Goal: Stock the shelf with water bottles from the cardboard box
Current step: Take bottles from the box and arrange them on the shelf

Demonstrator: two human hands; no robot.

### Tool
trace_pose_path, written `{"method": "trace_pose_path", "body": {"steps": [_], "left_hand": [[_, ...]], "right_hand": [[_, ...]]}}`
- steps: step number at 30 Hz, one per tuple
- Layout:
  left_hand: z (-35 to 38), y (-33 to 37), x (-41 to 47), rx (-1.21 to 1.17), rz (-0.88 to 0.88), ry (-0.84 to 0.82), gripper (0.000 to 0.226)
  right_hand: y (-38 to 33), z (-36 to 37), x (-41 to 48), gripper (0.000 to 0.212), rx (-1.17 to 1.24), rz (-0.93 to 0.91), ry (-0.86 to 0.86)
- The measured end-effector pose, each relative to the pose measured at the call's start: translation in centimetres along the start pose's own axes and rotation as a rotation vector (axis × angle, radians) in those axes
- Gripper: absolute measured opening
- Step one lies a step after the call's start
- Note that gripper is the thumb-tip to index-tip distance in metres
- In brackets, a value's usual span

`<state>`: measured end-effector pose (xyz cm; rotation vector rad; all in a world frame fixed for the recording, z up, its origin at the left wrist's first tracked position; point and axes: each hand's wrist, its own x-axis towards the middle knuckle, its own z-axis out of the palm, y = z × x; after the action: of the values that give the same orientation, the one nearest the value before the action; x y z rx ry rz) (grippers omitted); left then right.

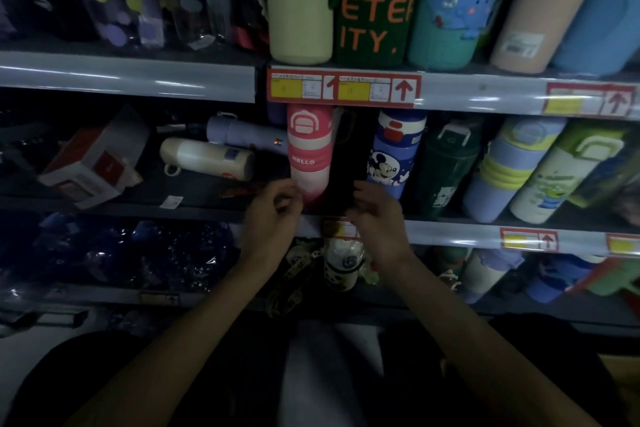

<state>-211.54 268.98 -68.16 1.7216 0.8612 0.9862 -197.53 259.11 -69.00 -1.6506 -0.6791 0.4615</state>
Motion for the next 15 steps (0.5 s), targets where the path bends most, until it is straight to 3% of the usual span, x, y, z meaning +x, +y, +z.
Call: {"method": "trace_pose_path", "body": {"steps": [3,8,15], "left_hand": [[0.8,0.9,-1.1,0.058,0.152,-0.053,0.024],[4.5,3.2,-1.8,-0.034,0.140,-0.214,0.031],[9.1,4.5,0.3,-0.195,0.022,-0.256,0.045]], "right_hand": [[-0.7,-2.6,-0.1,0.032,-0.025,-0.100,0.167],[-1.1,-4.8,0.0,0.026,-0.015,-0.207,0.372],[-0.6,-5.8,0.8,0.043,0.006,-0.108,0.294]]}}
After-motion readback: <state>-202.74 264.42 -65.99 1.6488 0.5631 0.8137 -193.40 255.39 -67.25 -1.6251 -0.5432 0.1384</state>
